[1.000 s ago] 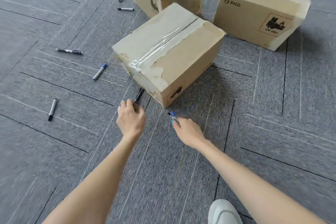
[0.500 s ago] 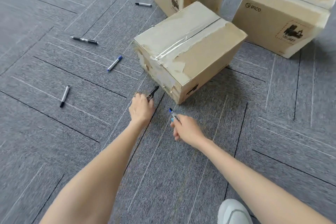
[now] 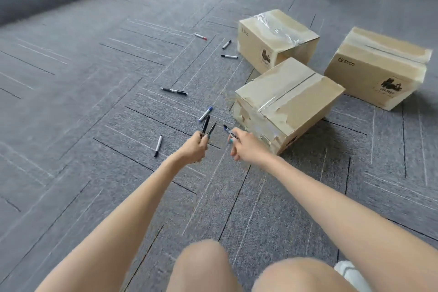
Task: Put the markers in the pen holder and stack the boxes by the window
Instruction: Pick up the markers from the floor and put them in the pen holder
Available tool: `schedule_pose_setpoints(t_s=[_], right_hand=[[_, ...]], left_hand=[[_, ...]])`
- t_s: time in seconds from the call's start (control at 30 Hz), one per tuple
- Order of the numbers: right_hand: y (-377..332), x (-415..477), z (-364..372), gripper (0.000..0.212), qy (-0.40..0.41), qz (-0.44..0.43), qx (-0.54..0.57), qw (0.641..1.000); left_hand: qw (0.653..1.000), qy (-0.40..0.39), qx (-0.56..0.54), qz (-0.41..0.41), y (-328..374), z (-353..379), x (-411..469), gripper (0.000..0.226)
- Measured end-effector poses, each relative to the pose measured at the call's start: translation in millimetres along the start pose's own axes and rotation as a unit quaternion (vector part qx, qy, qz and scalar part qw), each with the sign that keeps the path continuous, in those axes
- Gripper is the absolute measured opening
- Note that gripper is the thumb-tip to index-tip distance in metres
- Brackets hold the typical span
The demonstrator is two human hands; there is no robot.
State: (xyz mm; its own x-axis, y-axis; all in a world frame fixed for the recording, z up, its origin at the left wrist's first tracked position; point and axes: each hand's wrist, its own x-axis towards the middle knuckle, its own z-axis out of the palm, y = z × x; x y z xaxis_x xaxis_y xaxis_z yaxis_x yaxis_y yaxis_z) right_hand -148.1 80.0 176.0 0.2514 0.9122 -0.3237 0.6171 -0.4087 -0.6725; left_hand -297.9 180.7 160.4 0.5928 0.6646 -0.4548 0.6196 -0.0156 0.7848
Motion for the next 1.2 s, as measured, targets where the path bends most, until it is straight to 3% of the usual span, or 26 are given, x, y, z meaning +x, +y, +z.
schedule_pose_setpoints(t_s=[0.13,0.47,0.7,0.87,1.07,1.2], right_hand=[[-33.4,22.8,-7.4,0.019,0.012,-0.014,-0.043,0.999],[-65.1,138.3,38.0,0.02,-0.065,-0.034,-0.095,0.993],[-42.2,213.5,71.8,0.014,-0.033,-0.036,-0.168,0.985],[-12.0,252.1,88.1,0.023,-0.006,-0.065,-0.266,0.962],[9.3,280.4,88.7,0.044,-0.007,-0.089,-0.383,0.92],[23.7,287.7,83.8,0.028,-0.014,-0.071,-0.424,0.903]], left_hand=[[0.998,0.011,-0.064,-0.002,-3.0,-44.0,-18.9,0.017],[0.982,0.094,-0.153,-0.061,-35.7,-102.5,24.8,0.019],[0.974,0.185,-0.054,-0.115,-96.6,-104.8,93.1,0.021],[0.935,0.276,0.075,-0.209,-141.9,-102.4,114.1,0.025],[0.914,0.273,0.117,-0.276,-179.7,-95.3,124.0,0.044],[0.91,0.264,0.135,-0.289,-186.7,-90.6,132.6,0.039]])
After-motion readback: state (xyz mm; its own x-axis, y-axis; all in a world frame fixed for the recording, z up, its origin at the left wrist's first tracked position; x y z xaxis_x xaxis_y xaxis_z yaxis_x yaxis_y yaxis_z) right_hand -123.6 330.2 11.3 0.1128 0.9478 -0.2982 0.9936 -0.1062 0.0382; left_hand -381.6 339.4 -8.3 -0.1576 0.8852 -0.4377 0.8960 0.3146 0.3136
